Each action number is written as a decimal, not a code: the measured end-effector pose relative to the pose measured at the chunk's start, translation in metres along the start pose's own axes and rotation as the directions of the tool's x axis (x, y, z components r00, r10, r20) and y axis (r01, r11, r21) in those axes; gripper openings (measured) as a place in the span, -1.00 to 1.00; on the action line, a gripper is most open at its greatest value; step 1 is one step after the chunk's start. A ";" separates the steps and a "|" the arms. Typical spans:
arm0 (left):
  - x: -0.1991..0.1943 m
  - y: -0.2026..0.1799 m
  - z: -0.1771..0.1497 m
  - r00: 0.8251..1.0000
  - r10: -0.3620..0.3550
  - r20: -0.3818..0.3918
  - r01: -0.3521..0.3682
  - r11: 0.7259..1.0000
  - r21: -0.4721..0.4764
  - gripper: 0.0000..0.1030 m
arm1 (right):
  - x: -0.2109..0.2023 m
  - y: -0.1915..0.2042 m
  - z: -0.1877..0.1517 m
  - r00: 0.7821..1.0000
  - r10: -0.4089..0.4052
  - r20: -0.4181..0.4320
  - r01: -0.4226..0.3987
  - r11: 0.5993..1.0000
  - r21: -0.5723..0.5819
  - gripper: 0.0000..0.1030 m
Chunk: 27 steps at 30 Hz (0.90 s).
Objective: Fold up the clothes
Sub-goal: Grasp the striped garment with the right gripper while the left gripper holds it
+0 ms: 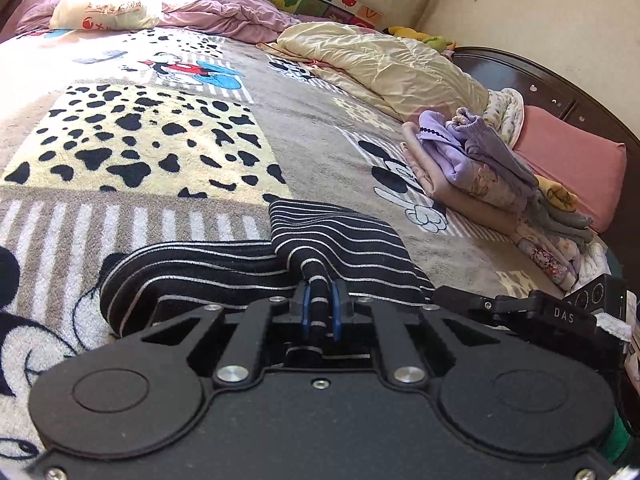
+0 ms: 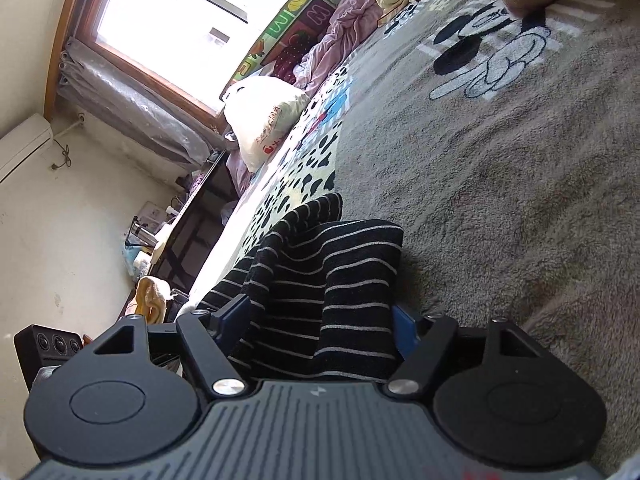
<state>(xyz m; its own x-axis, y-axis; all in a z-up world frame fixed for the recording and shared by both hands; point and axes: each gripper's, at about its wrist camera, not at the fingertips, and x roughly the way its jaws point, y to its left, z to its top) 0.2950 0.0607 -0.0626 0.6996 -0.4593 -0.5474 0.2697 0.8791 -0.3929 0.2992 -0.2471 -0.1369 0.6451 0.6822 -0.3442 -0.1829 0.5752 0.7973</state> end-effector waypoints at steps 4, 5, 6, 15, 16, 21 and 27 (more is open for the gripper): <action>-0.021 0.004 0.005 0.997 0.047 0.060 -0.047 0.999 -0.004 -0.94 | 0.001 0.003 -0.001 1.000 -0.013 -0.009 0.012 1.000 -0.019 0.42; -0.026 0.006 0.005 0.996 0.061 0.071 -0.060 0.998 -0.010 -0.94 | 0.001 0.003 -0.001 1.000 -0.014 -0.009 0.013 1.000 -0.021 0.42; -0.031 0.008 0.005 0.994 0.074 0.081 -0.073 0.997 -0.016 -0.95 | 0.001 0.003 -0.001 1.000 -0.014 -0.008 0.014 1.000 -0.022 0.42; -0.090 0.046 -0.013 0.958 0.254 0.133 -0.236 0.962 -0.138 -0.97 | 0.003 0.005 -0.004 1.000 -0.029 0.003 0.029 0.998 -0.049 0.42; -0.097 0.050 -0.016 0.952 0.274 0.137 -0.253 0.955 -0.154 -0.97 | 0.003 0.005 -0.005 1.000 -0.030 0.006 0.031 0.998 -0.053 0.41; -0.135 0.073 -0.036 0.918 0.372 0.136 -0.333 0.911 -0.243 -0.97 | 0.003 0.006 -0.007 0.999 -0.037 0.016 0.038 0.997 -0.067 0.40; -0.179 0.091 -0.055 0.868 0.476 0.139 -0.402 0.841 -0.363 -0.97 | 0.003 0.005 -0.009 0.998 -0.052 0.029 0.054 0.996 -0.075 0.31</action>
<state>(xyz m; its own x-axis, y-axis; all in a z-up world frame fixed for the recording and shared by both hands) 0.1580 0.2157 -0.0411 0.8281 0.0371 -0.5593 -0.2947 0.8777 -0.3780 0.2934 -0.2380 -0.1386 0.6748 0.6381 -0.3708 -0.2030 0.6435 0.7381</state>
